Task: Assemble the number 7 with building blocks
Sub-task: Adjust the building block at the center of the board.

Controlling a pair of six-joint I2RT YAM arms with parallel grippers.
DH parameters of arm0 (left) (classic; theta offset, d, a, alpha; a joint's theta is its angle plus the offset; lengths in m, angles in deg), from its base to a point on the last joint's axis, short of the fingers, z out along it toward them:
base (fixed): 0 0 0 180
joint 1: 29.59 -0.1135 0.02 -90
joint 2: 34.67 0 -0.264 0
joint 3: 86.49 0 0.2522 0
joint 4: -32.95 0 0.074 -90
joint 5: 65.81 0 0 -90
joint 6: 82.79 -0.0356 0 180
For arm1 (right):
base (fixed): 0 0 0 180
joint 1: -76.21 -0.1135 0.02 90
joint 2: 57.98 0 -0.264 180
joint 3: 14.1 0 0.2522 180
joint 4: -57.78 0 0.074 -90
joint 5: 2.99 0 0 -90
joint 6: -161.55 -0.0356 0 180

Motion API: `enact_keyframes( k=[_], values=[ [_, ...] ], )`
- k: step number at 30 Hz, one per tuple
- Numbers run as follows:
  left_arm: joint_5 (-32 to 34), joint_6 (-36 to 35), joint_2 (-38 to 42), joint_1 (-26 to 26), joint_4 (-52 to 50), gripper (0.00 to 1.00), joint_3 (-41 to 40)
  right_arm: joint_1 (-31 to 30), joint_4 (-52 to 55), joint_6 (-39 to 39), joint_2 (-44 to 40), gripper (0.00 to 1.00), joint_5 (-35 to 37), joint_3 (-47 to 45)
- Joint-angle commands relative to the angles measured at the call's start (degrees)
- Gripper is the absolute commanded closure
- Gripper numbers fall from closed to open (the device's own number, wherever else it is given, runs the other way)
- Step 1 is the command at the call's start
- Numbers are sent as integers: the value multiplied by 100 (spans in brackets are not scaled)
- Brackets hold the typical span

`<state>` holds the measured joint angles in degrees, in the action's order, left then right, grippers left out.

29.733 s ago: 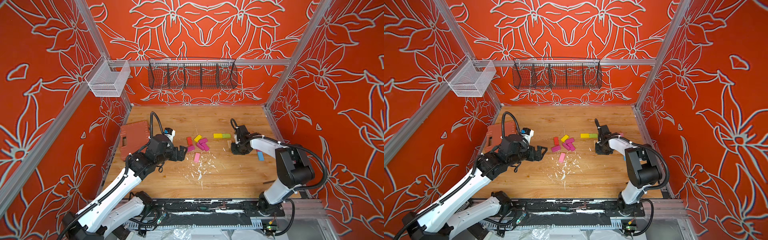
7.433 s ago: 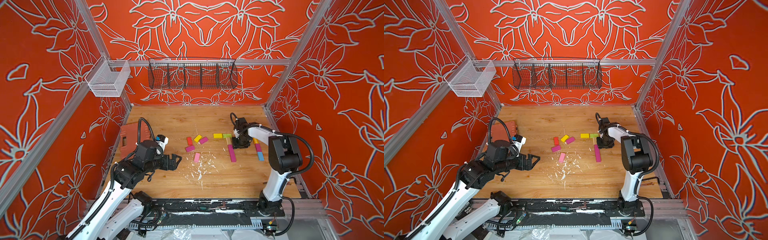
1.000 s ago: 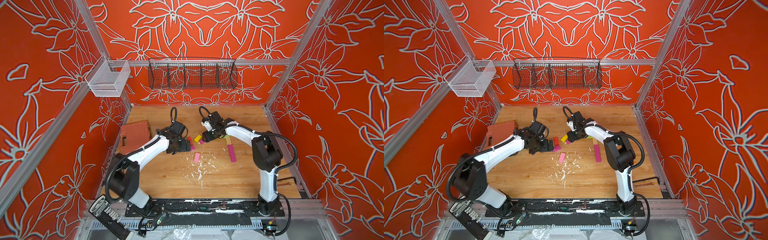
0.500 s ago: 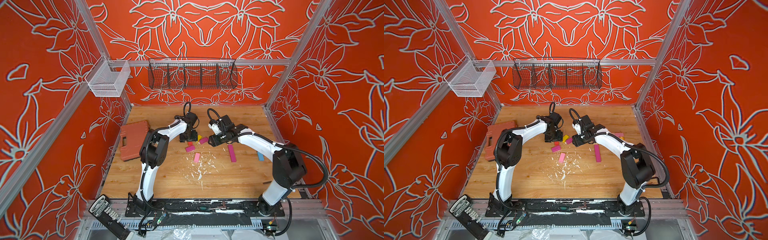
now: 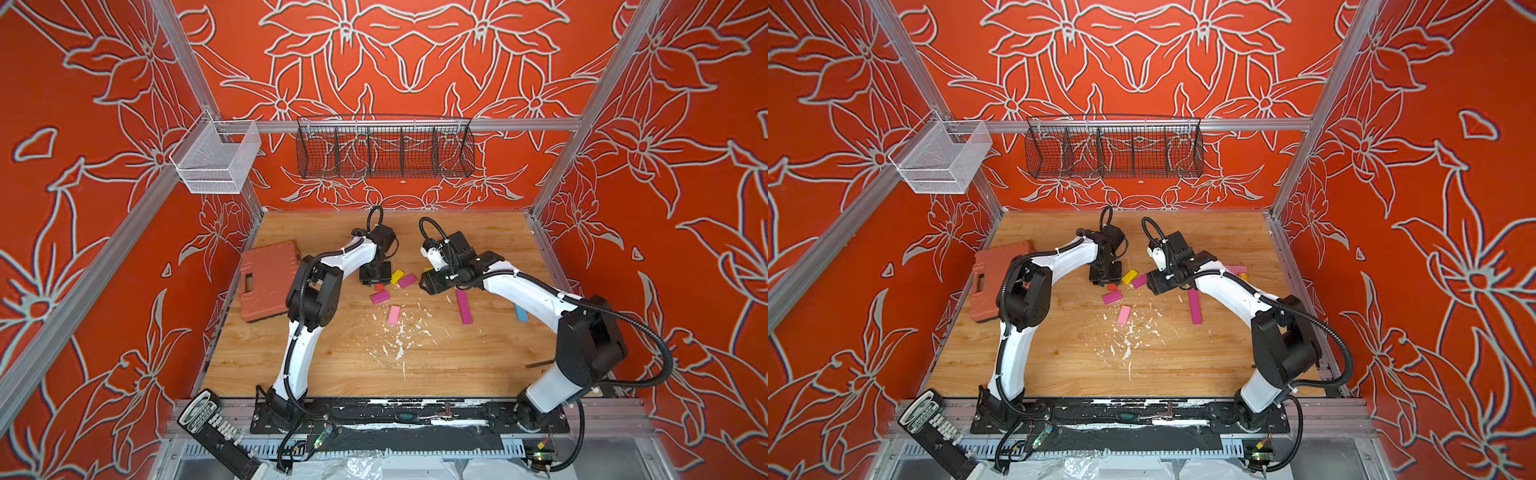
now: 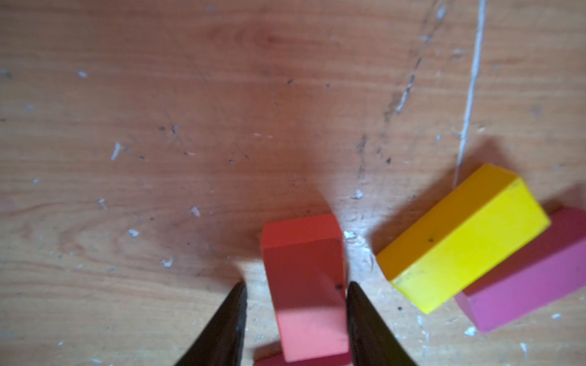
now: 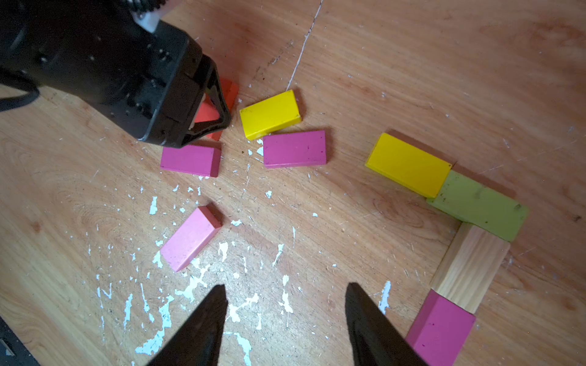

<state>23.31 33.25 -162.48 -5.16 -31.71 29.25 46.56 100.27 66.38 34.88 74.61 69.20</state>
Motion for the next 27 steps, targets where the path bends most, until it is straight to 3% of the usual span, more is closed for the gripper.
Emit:
enact_keyframes(
  k=[1,8,13,17,21,27],
  values=[
    [80,-124,2,-68,-184,56,-94,-38,-52,-2,-18,38,26,-43],
    [-168,-826,254,-343,41,72,-417,-41,-87,-53,-20,38,2,-125],
    [-96,-1009,468,-603,9,74,-553,-34,-102,-92,18,38,-33,-116],
    [-313,-443,493,-977,-100,85,-527,-41,-122,-135,32,38,-101,-90],
    [-896,457,661,-1170,299,85,-742,-41,-113,-168,64,38,-155,-38],
    [-1132,1869,767,-1168,625,85,-647,-41,-113,-262,108,38,-271,-30]
  ],
)
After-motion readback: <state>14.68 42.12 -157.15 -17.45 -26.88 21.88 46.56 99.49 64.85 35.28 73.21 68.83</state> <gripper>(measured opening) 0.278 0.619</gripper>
